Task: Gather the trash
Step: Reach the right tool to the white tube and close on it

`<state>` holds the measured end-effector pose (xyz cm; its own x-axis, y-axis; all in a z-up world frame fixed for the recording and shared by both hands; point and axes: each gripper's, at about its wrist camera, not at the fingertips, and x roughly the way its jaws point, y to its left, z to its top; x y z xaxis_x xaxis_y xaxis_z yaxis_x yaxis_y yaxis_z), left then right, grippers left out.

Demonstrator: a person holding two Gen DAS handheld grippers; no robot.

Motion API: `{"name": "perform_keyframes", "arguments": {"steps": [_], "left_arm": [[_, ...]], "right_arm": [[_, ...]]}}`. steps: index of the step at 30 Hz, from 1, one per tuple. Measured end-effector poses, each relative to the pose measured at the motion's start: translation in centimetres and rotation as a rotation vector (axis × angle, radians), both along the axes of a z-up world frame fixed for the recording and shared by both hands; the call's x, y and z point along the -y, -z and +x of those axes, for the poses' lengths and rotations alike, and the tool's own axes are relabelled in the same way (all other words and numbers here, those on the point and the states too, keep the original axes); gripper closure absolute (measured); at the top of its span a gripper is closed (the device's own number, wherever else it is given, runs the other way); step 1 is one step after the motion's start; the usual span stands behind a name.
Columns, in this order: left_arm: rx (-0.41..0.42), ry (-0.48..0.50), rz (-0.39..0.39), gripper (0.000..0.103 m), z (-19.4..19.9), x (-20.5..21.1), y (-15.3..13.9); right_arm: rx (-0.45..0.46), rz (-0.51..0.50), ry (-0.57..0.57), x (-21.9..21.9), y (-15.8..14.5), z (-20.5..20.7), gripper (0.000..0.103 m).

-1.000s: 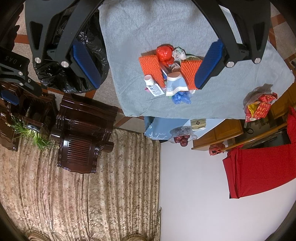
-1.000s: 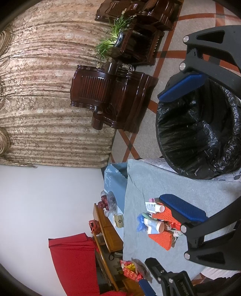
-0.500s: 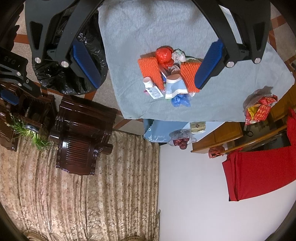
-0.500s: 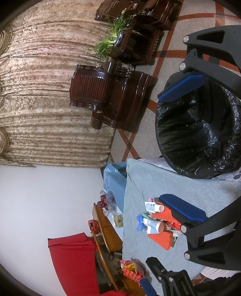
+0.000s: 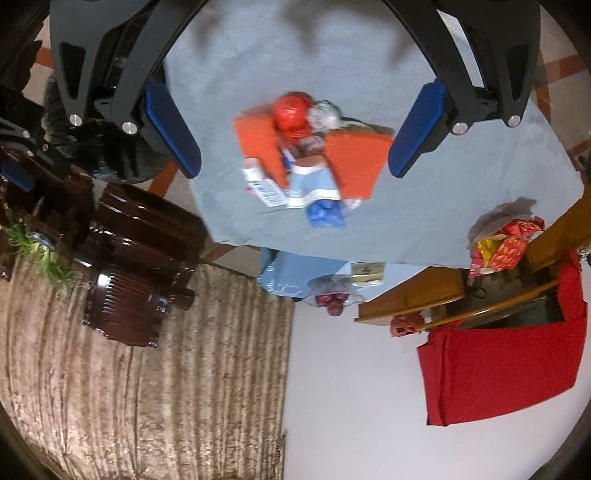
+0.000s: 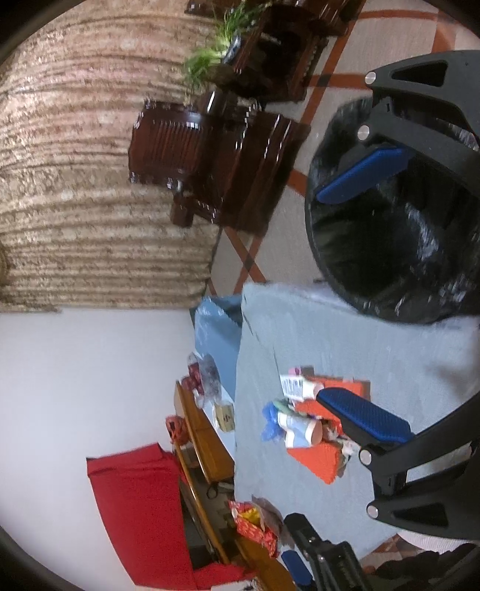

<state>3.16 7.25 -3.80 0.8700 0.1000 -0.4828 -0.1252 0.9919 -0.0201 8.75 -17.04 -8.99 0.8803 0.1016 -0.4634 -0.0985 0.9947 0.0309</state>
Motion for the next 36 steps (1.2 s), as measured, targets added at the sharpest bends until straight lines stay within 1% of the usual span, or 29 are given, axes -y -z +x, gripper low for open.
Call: {"name": "perform_keyframes", "arguments": {"steps": [1, 3, 4, 8, 12, 14, 15, 18, 20, 23, 27, 28, 31, 33, 34, 36], "left_arm": [[-0.002, -0.016, 0.023, 0.005, 0.5, -0.7, 0.2], [-0.005, -0.038, 0.055, 0.005, 1.1, -1.9, 1.1], [-0.014, -0.039, 0.057, 0.005, 1.5, -2.6, 1.6], [-0.059, -0.063, 0.046, 0.005, 3.0, -5.0, 3.4], [-0.056, -0.092, 0.044, 0.005, 4.6, -6.4, 4.0], [-0.051, -0.112, 0.056, 0.005, 5.4, -7.1, 4.2], [-0.051, -0.119, 0.050, 0.005, 7.2, -8.2, 4.5], [-0.056, -0.135, 0.050, 0.005, 8.6, -9.3, 5.2], [-0.077, -0.141, 0.049, 0.005, 9.5, -9.6, 5.7], [-0.102, -0.136, 0.009, 0.005, 10.6, -10.3, 6.6], [-0.130, -0.123, 0.031, 0.005, 11.7, -10.6, 7.5], [-0.128, -0.118, 0.032, 0.005, 11.8, -10.5, 7.7], [-0.123, -0.112, 0.049, 0.005, 12.2, -10.4, 8.1], [-0.118, -0.118, 0.061, 0.005, 12.3, -10.3, 8.2], [-0.119, -0.123, 0.063, 0.005, 12.4, -10.2, 8.2], [-0.119, -0.124, 0.051, 0.005, 12.6, -10.3, 8.3]], "right_arm": [[-0.009, 0.000, -0.020, -1.0, 0.7, 0.9, 0.006], [-0.020, 0.002, -0.039, -1.7, 1.2, 1.7, 0.006], [-0.031, 0.004, -0.061, -2.8, 1.9, 2.7, 0.006], [-0.060, 0.004, -0.103, -4.6, 2.9, 5.4, 0.012], [-0.096, 0.019, -0.137, -6.7, 4.2, 9.1, 0.017], [-0.118, 0.013, -0.144, -7.6, 4.9, 10.8, 0.021], [-0.128, 0.009, -0.148, -8.0, 5.3, 11.4, 0.023], [-0.154, -0.002, -0.161, -9.6, 6.7, 13.2, 0.025], [-0.176, -0.006, -0.182, -10.8, 7.6, 14.4, 0.027], [-0.210, -0.025, -0.186, -12.1, 9.0, 15.7, 0.028], [-0.243, -0.031, -0.195, -13.1, 10.5, 16.8, 0.032], [-0.256, -0.034, -0.201, -13.3, 11.0, 17.2, 0.034], [-0.286, -0.026, -0.195, -13.3, 11.9, 18.2, 0.036], [-0.302, -0.014, -0.202, -13.3, 12.5, 19.0, 0.041], [-0.309, -0.009, -0.211, -13.2, 12.6, 19.1, 0.045], [-0.330, 0.013, -0.240, -13.3, 13.0, 19.5, 0.052]]}}
